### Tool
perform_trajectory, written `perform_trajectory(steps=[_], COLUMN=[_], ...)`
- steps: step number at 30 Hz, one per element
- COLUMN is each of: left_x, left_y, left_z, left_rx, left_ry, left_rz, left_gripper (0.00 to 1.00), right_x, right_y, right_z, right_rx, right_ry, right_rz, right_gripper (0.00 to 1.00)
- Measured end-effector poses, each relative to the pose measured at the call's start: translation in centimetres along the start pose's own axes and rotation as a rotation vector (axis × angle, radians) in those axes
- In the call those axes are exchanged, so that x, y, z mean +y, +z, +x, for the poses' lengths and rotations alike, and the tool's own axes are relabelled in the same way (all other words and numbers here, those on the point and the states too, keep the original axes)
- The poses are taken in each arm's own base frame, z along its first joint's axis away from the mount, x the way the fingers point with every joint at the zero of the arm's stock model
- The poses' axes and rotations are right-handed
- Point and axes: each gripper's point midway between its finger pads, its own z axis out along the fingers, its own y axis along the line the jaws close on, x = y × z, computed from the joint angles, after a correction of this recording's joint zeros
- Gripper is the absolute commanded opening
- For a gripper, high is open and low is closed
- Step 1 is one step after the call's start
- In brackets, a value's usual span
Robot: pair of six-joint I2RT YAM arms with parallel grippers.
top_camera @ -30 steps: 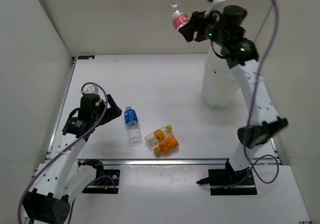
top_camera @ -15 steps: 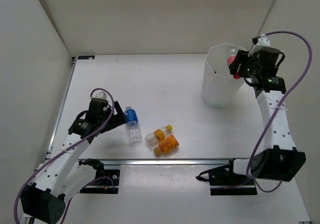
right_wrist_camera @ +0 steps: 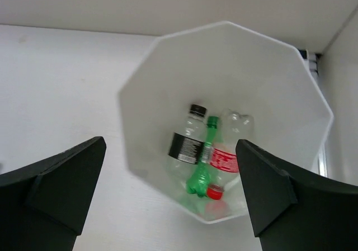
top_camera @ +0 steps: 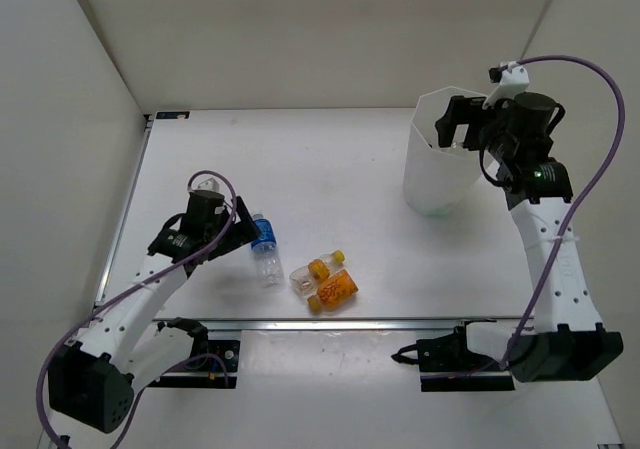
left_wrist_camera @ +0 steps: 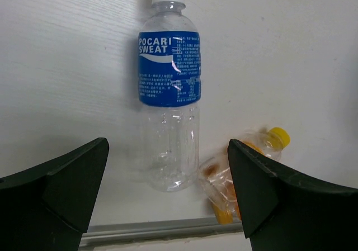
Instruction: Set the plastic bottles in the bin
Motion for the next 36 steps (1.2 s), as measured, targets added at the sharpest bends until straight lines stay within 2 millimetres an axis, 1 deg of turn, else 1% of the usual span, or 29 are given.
perform_trajectory(steps=[2, 4, 5, 7, 9, 10, 13, 14, 15, 17, 18, 19, 21, 22, 24, 27, 30, 31, 33, 36], left_x=[-0.2, -0.4, -0.5, -0.8, -1.2, -1.3, -1.2, -1.2, -1.3, -1.3, -1.1, -0.9, -0.8, -0.9, -1.0, -0.7, -1.0, -1.6, -3.5, -7.3], left_y=[1.1, 2.3, 2.9, 4.0, 5.1, 5.7, 7.3, 7.8, 8.1, 8.6, 8.7, 8.8, 8.9, 8.9, 9.0, 8.9, 8.0, 7.3, 5.5, 1.5], left_z=[0.0, 0.2, 0.3, 0.2, 0.0, 0.0, 0.6, 1.1, 1.6, 2.6, 3.1, 3.7, 4.1, 3.9, 3.6, 3.2, 2.1, 1.4, -0.5, -3.5], left_rx=[0.003, 0.007, 0.007, 0.0, -0.003, -0.004, 0.018, 0.031, 0.042, 0.059, 0.067, 0.075, 0.078, 0.068, 0.055, 0.046, 0.018, -0.005, -0.066, -0.181], left_ry=[-0.002, -0.009, -0.012, -0.019, -0.025, -0.026, -0.016, -0.008, 0.0, 0.016, 0.022, 0.03, 0.037, 0.038, 0.037, 0.029, 0.022, 0.018, 0.004, -0.018], left_rz=[-0.003, -0.008, -0.009, -0.003, 0.0, -0.002, -0.026, -0.031, -0.032, -0.033, -0.034, -0.036, -0.037, -0.037, -0.036, -0.044, -0.039, -0.018, 0.058, 0.229], left_gripper=[0.99, 0.99, 0.98, 0.99, 0.99, 0.99, 0.98, 0.93, 0.91, 0.79, 0.76, 0.7, 0.54, 0.51, 0.38, 0.37, 0.39, 0.39, 0.4, 0.41], right_x=[2.8, 6.3, 8.3, 11.5, 13.5, 14.2, 15.0, 15.1, 15.3, 15.3, 15.4, 15.4, 15.8, 16.2, 17.4, 19.5, 21.6, 22.3, 23.7, 26.2], right_y=[-1.4, -2.9, -3.7, -4.9, -5.6, -5.7, -5.4, -5.4, -5.4, -5.5, -5.5, -5.5, -5.8, -5.9, -6.5, -7.6, -8.6, -8.9, -9.3, -9.5], right_z=[-1.0, -1.2, -0.7, 1.5, 4.2, 5.5, 8.6, 9.5, 10.2, 11.2, 11.6, 12.0, 12.6, 12.9, 13.7, 14.7, 15.2, 15.3, 15.4, 15.5], right_rx=[-0.036, -0.062, -0.066, -0.039, 0.02, 0.051, 0.138, 0.162, 0.183, 0.213, 0.225, 0.233, 0.244, 0.251, 0.27, 0.293, 0.299, 0.3, 0.295, 0.293], right_ry=[-0.024, -0.047, -0.056, -0.063, -0.06, -0.057, -0.039, -0.035, -0.03, -0.019, -0.012, -0.006, -0.002, -0.004, -0.015, -0.039, -0.039, -0.03, -0.007, 0.029], right_rz=[-0.063, -0.152, -0.206, -0.301, -0.361, -0.379, -0.393, -0.392, -0.394, -0.392, -0.392, -0.393, -0.405, -0.418, -0.459, -0.536, -0.635, -0.678, -0.759, -0.876], right_gripper=[0.99, 0.99, 0.99, 0.99, 0.99, 0.99, 0.99, 0.99, 0.99, 0.99, 0.99, 0.99, 1.0, 0.99, 0.99, 0.99, 0.99, 0.99, 0.99, 1.0])
